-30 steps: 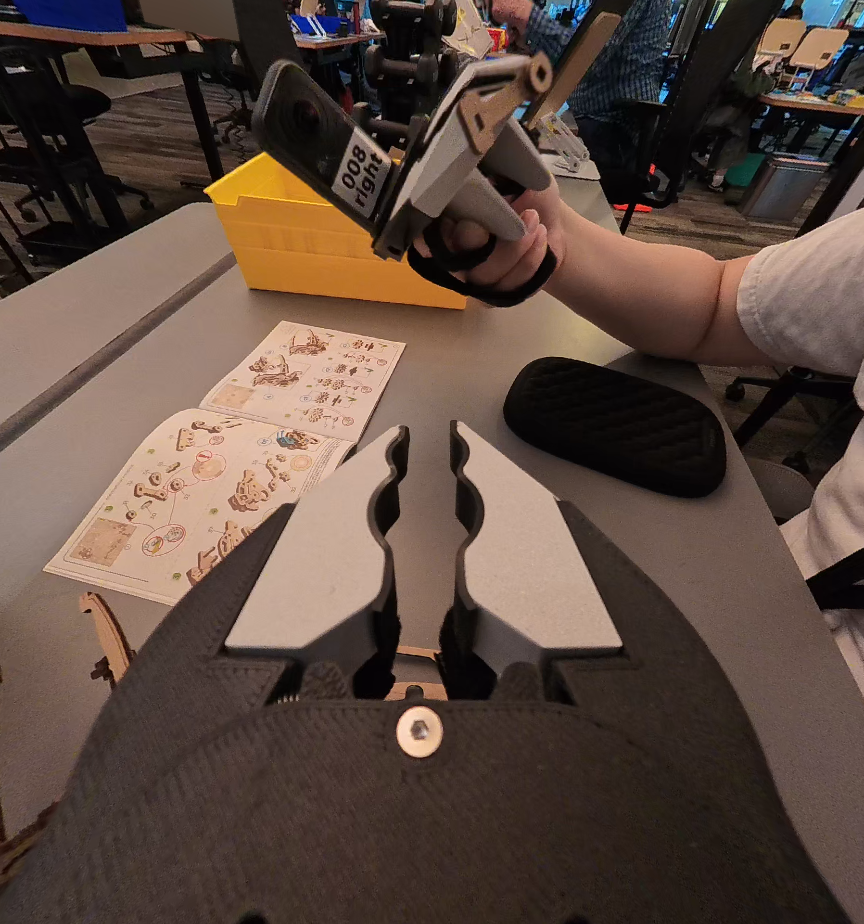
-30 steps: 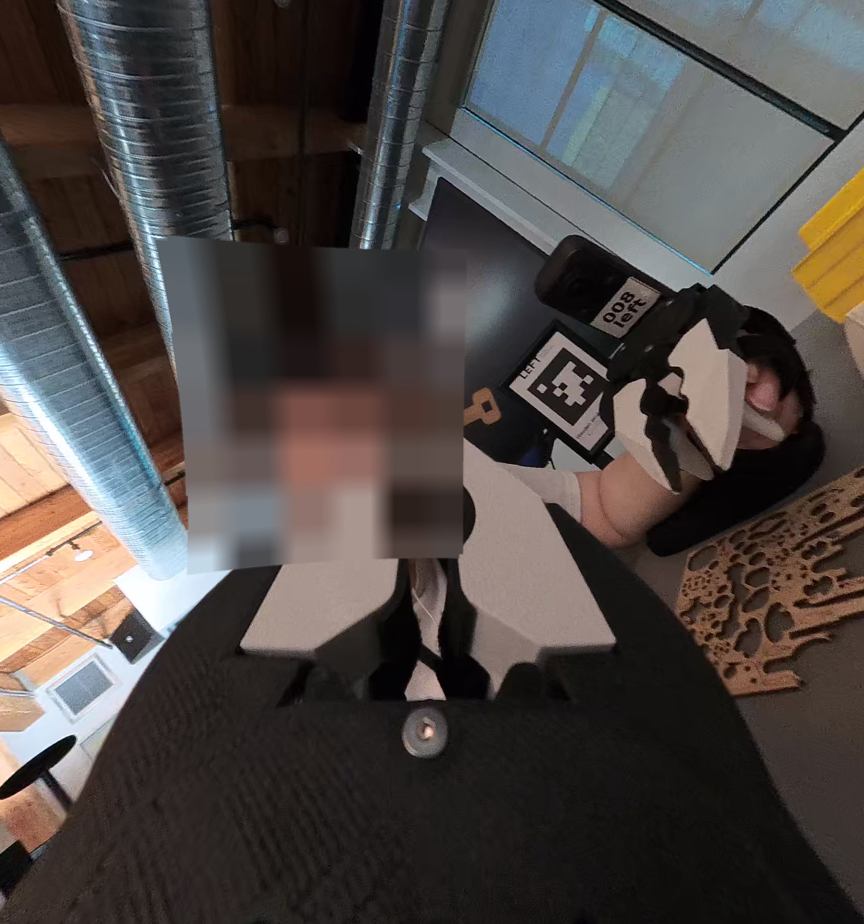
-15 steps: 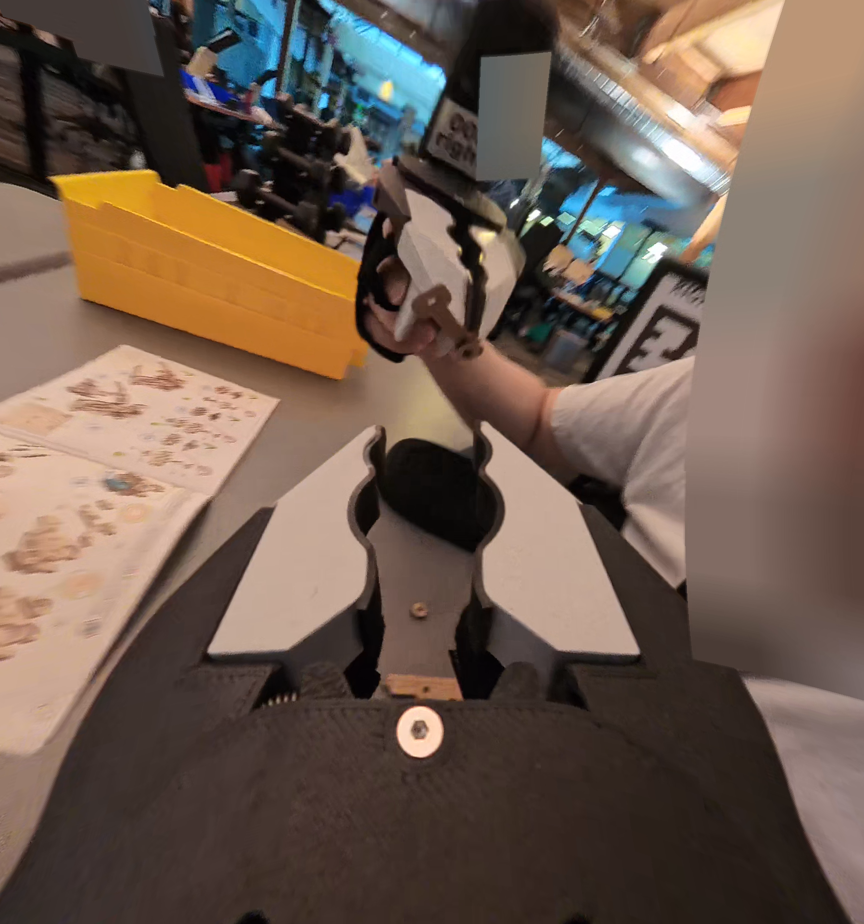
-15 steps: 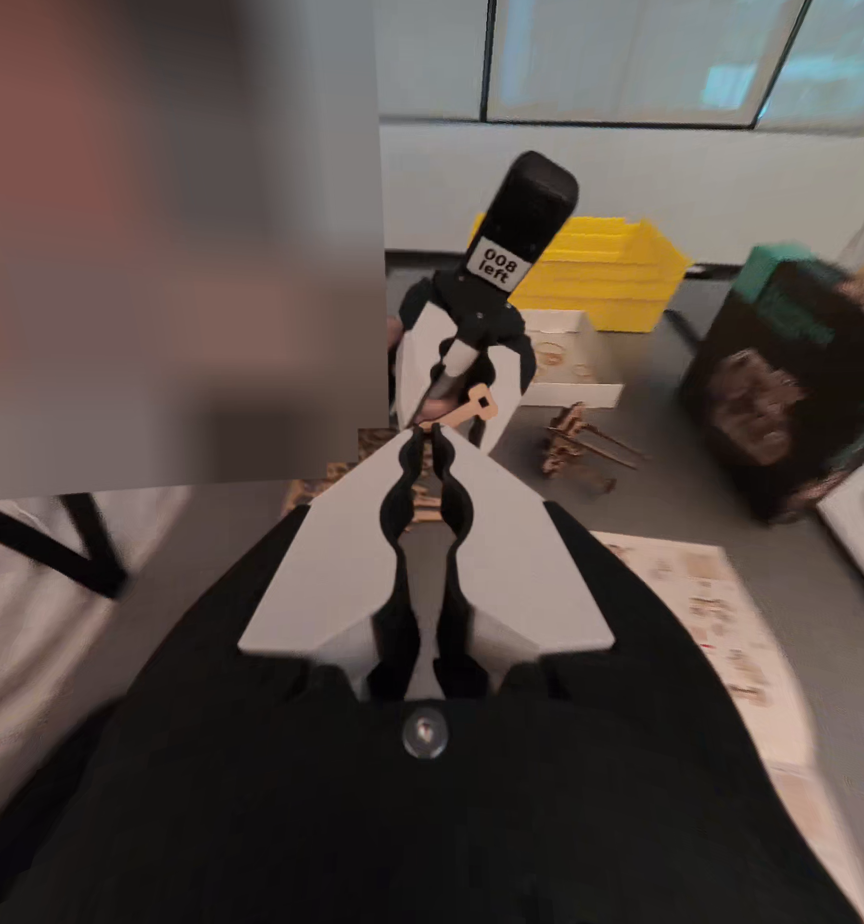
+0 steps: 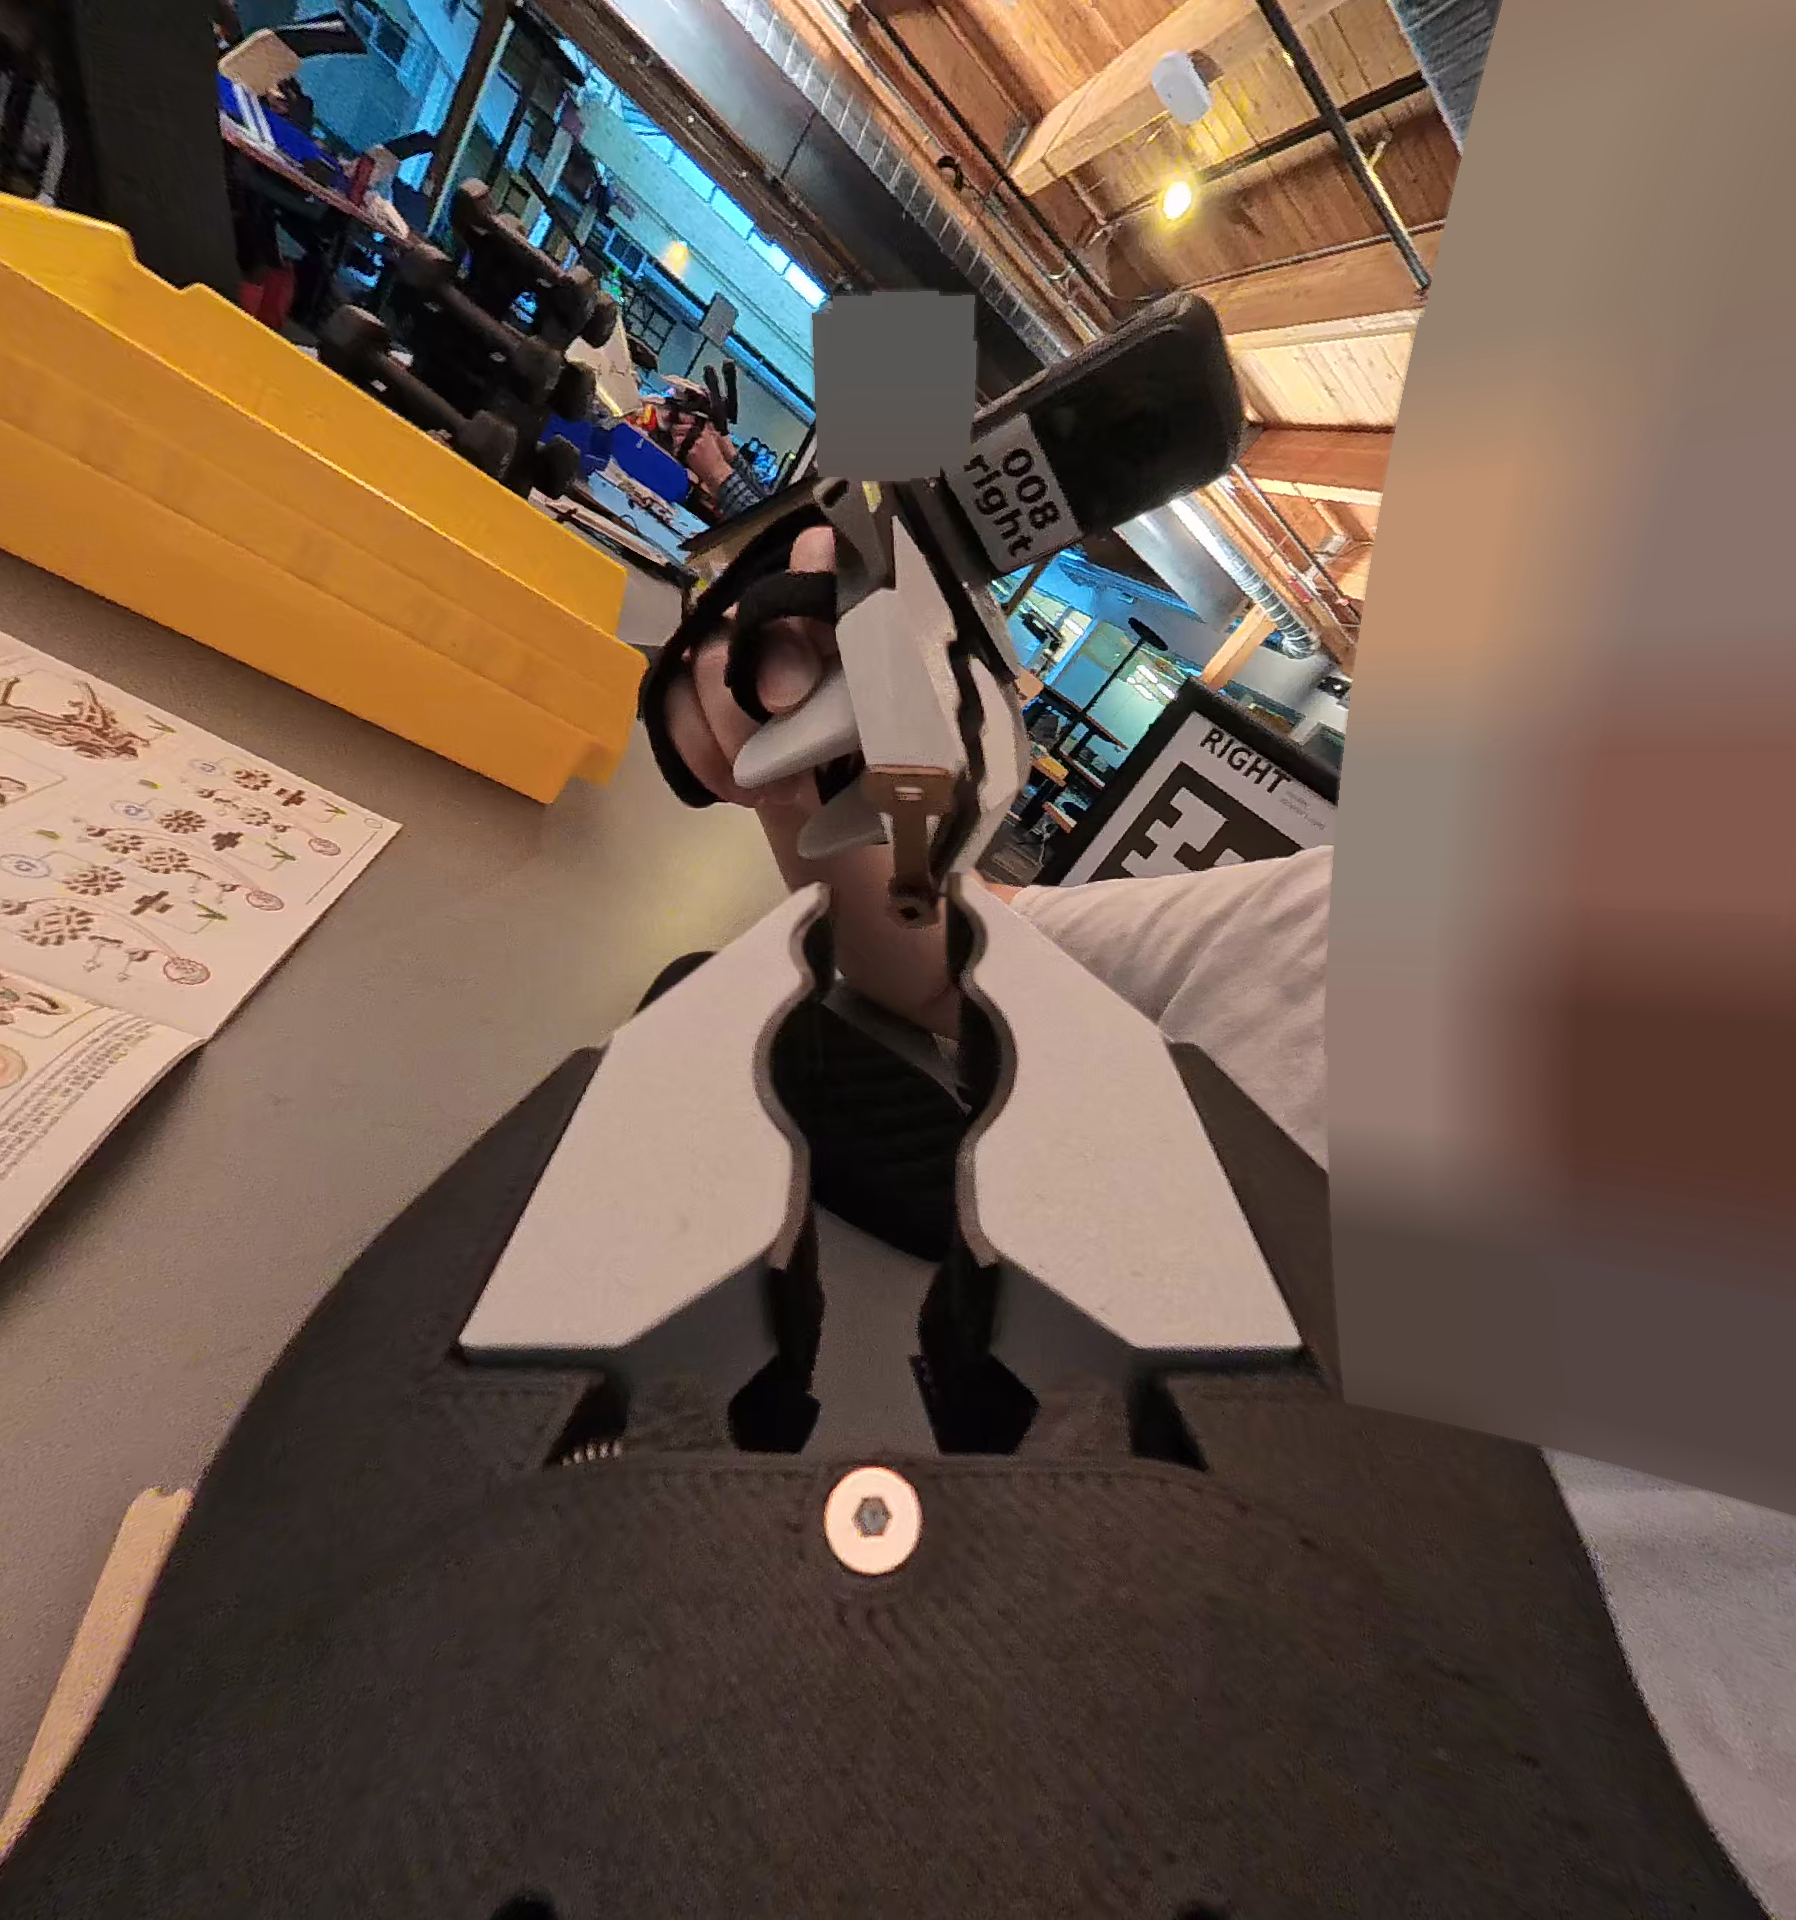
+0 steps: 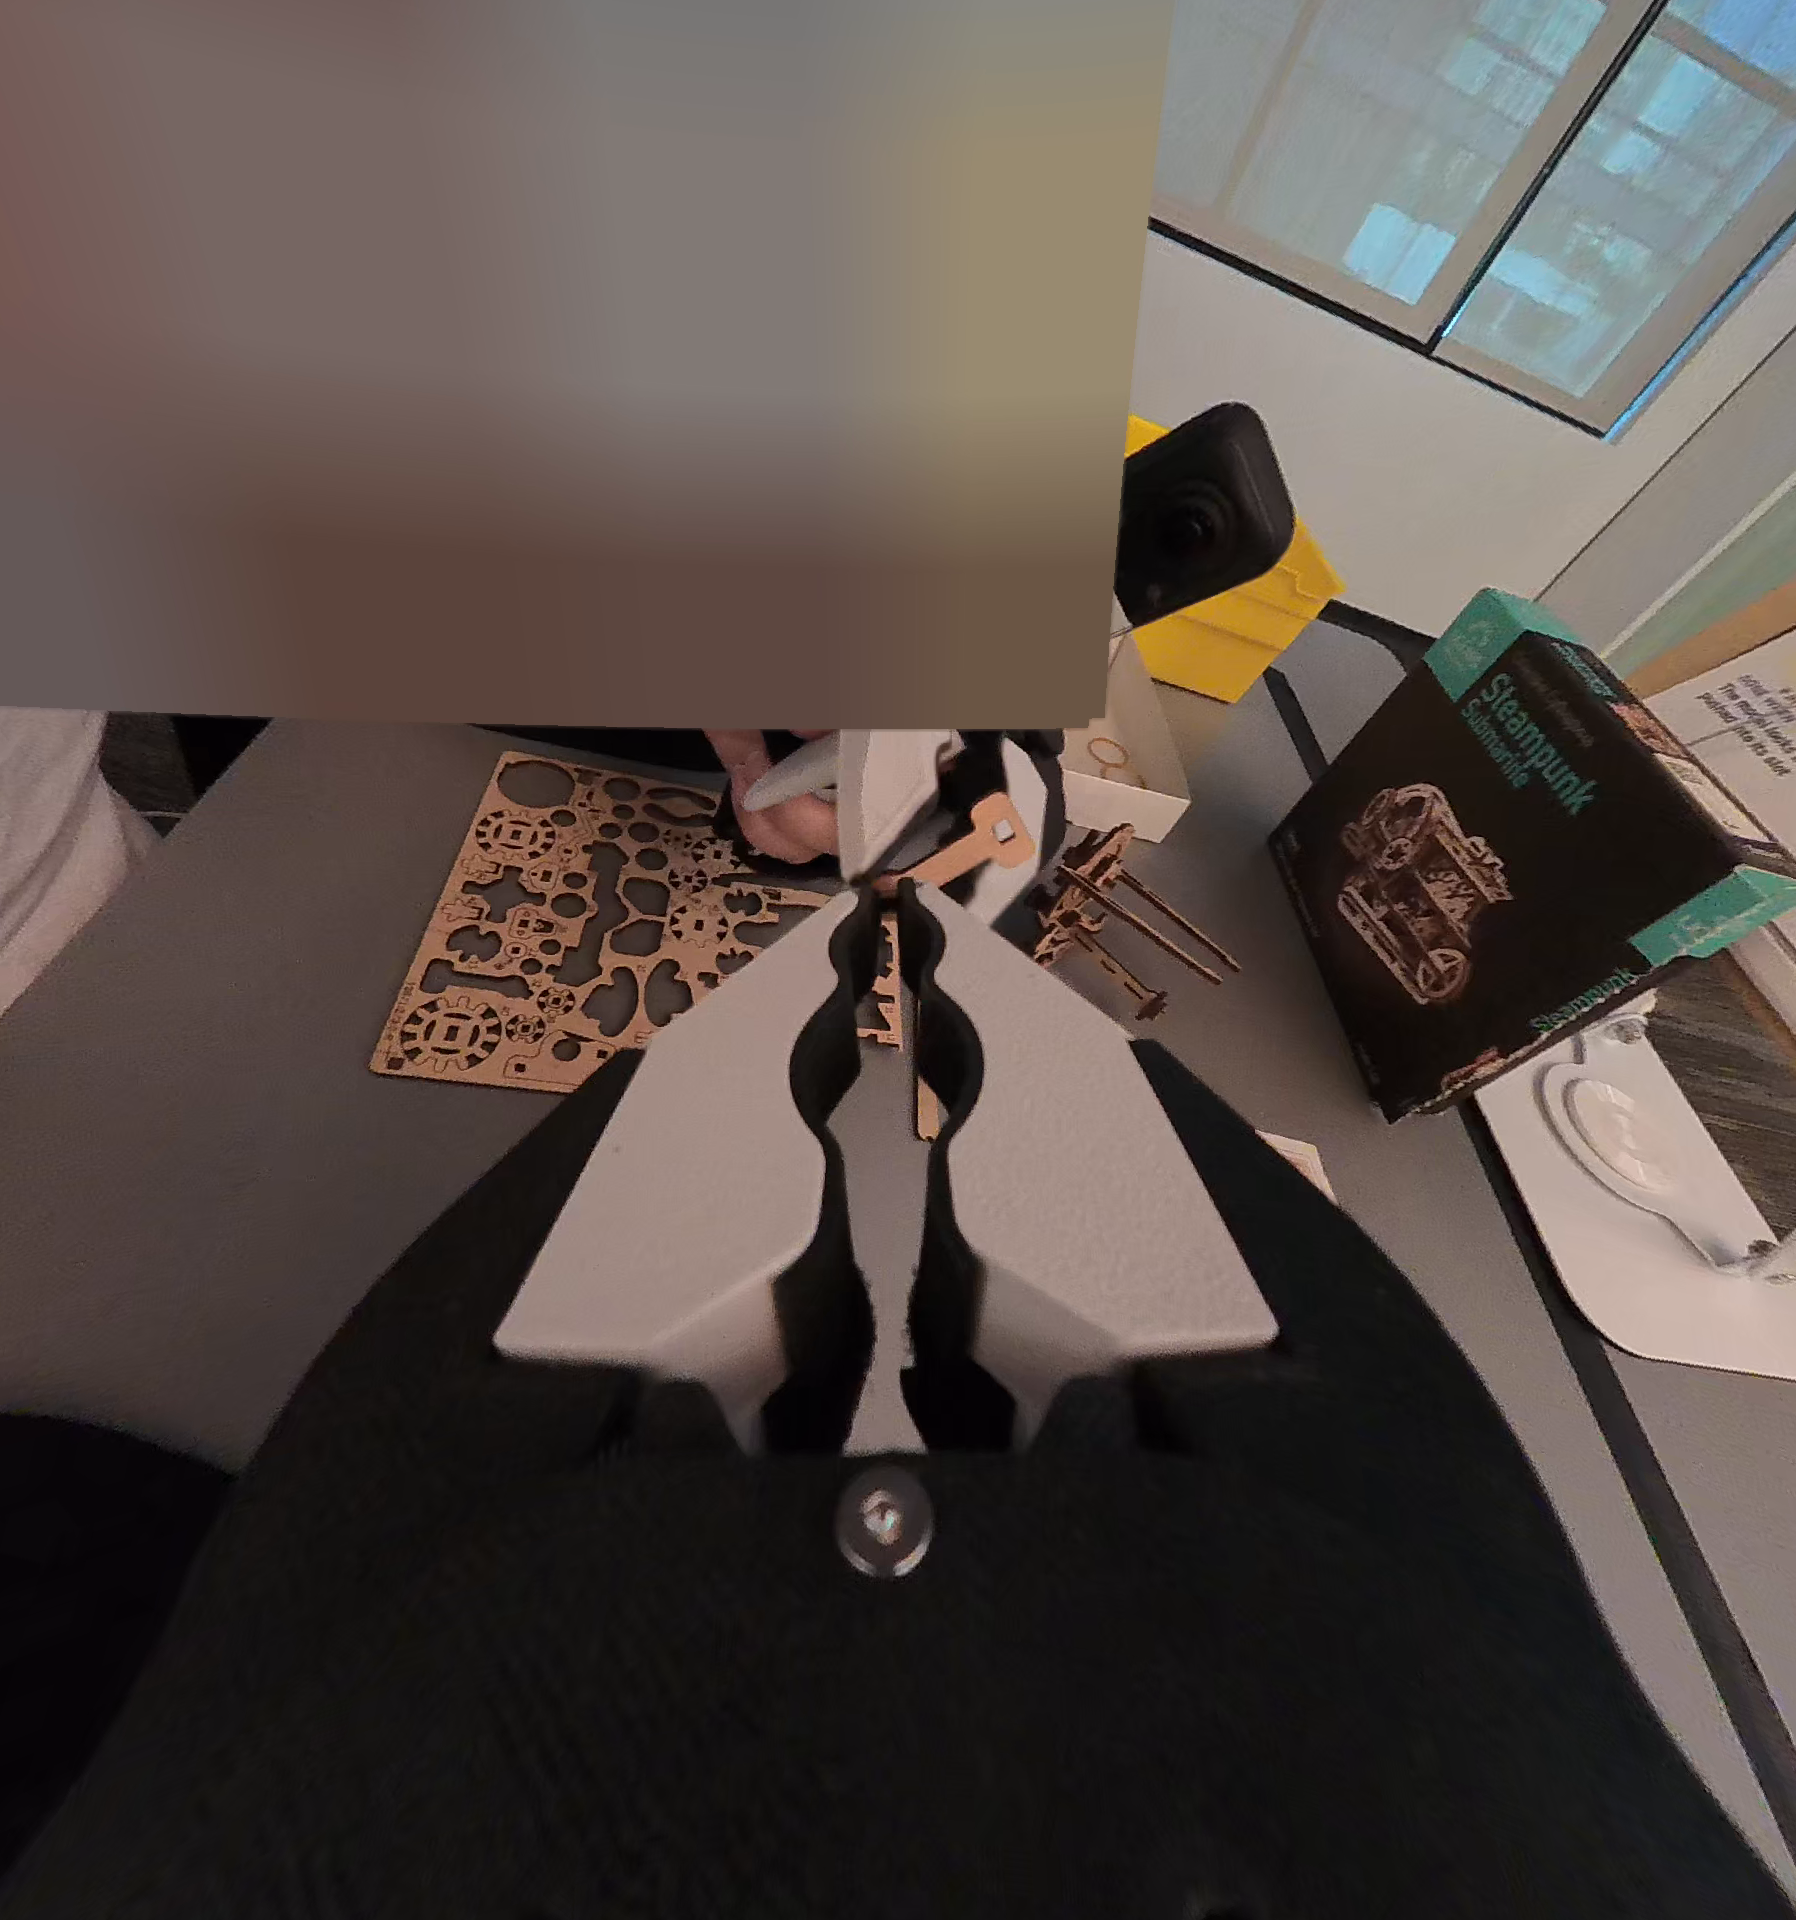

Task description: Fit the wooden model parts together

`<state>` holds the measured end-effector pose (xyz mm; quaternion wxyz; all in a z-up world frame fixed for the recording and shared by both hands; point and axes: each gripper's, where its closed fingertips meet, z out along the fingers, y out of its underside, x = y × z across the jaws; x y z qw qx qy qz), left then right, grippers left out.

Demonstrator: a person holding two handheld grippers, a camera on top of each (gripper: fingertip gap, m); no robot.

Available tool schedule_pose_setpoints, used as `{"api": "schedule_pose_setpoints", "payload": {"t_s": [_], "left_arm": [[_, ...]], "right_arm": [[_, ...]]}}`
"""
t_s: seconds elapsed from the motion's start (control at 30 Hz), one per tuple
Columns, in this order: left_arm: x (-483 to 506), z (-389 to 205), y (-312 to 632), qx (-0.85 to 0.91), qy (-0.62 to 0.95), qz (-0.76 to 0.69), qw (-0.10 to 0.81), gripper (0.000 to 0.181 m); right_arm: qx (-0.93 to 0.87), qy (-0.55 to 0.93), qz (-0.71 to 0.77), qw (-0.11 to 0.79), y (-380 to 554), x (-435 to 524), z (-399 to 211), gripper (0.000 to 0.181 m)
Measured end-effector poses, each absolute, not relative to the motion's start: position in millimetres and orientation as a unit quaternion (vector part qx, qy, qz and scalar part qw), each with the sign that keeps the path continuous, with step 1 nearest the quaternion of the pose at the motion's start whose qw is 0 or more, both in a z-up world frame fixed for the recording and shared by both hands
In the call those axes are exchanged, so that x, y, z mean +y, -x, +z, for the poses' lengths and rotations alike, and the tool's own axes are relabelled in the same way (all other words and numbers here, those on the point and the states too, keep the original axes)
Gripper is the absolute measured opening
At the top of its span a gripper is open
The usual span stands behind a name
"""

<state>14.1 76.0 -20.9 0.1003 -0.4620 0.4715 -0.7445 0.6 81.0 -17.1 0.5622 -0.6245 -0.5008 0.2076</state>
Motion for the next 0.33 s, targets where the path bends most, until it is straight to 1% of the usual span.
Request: {"api": "schedule_pose_setpoints", "payload": {"t_s": [0.03, 0.2, 0.27, 0.33], "left_arm": [[75.2, -19.7, -12.9, 0.470, 0.456, -0.750, 0.096, 0.010], [79.6, -20.3, -11.6, 0.456, 0.454, -0.761, 0.082, 0.007], [84.0, -19.9, -10.3, 0.449, 0.453, -0.766, 0.078, 0.007], [91.5, -19.6, -7.4, 0.445, 0.452, -0.769, 0.083, 0.007]], "right_arm": [[-0.498, 0.625, 0.201, 0.566, -0.9, 83.2, -18.1, 0.002], [-0.486, 0.624, 0.214, 0.574, -1.2, 86.2, -19.4, 0.003], [-0.480, 0.626, 0.219, 0.574, -3.0, 87.1, -19.8, 0.016], [-0.477, 0.631, 0.222, 0.570, -7.0, 87.1, -22.0, 0.018]]}}
